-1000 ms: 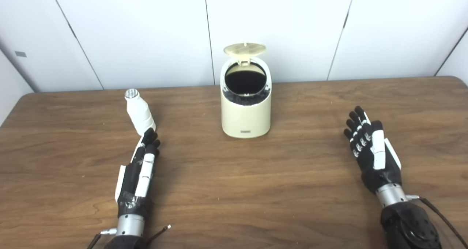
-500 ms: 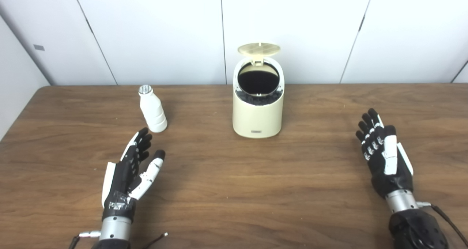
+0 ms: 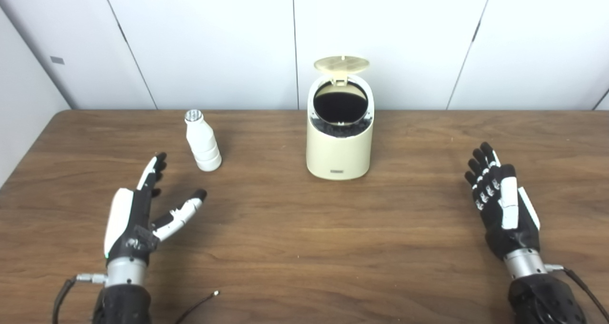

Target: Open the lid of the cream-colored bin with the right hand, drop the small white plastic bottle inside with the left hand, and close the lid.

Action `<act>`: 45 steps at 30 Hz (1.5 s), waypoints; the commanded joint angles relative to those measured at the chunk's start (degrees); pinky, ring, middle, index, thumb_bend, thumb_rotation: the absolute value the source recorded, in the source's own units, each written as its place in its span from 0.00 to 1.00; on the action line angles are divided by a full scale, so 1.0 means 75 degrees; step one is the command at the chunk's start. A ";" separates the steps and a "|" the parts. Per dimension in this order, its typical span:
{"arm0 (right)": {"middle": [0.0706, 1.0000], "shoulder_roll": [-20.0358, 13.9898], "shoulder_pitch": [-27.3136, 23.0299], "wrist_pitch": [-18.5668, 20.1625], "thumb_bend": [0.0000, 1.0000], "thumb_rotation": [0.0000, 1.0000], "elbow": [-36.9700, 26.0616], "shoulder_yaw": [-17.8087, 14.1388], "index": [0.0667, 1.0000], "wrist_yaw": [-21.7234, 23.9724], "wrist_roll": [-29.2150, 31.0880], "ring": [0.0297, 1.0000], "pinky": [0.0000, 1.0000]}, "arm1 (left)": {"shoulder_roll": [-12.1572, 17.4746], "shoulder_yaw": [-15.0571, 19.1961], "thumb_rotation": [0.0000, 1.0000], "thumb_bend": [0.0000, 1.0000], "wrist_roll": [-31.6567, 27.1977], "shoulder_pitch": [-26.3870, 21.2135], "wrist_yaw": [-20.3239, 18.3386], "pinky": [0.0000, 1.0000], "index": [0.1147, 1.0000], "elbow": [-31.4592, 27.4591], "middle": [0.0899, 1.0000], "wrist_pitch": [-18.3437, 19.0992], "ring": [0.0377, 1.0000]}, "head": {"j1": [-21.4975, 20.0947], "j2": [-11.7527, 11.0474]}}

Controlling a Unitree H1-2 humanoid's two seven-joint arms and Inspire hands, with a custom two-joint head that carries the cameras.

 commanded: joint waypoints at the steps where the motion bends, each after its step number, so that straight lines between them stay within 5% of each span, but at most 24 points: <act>1: 1.00 0.0053 -0.0022 -0.0112 0.63 0.99 0.0007 0.0056 1.00 -0.0010 0.0032 1.00 1.00 | 0.0168 -0.0021 0.44 0.75 0.0420 -0.0320 0.0216 0.85 0.95 0.0131 0.94 -0.0063 0.95 | 0.0003 0.0011; 25: 0.98 0.0297 -0.0015 0.0361 0.65 1.00 -0.0336 0.0319 1.00 -0.0533 -0.0321 1.00 1.00 | 0.1013 -0.0418 0.39 0.86 0.0501 -0.2529 -0.0015 0.75 0.91 0.2347 0.90 -0.0483 0.90 | -0.0114 -0.0002; 35: 0.98 0.0283 0.0014 0.0369 0.66 1.00 -0.0345 0.0313 0.99 -0.0636 -0.0343 1.00 1.00 | 0.0925 -0.0538 0.31 0.87 0.0161 -0.2819 -0.0108 0.69 0.89 0.2589 0.86 -0.0652 0.82 | -0.0121 0.0020; 45: 0.98 0.0287 0.0039 0.0507 0.65 1.00 -0.0446 0.0321 1.00 -0.0640 -0.0301 1.00 1.00 | 0.1039 -0.0788 0.29 0.86 0.0373 -0.2953 -0.0088 0.74 0.86 0.2795 0.83 -0.0616 0.84 | -0.0126 0.0057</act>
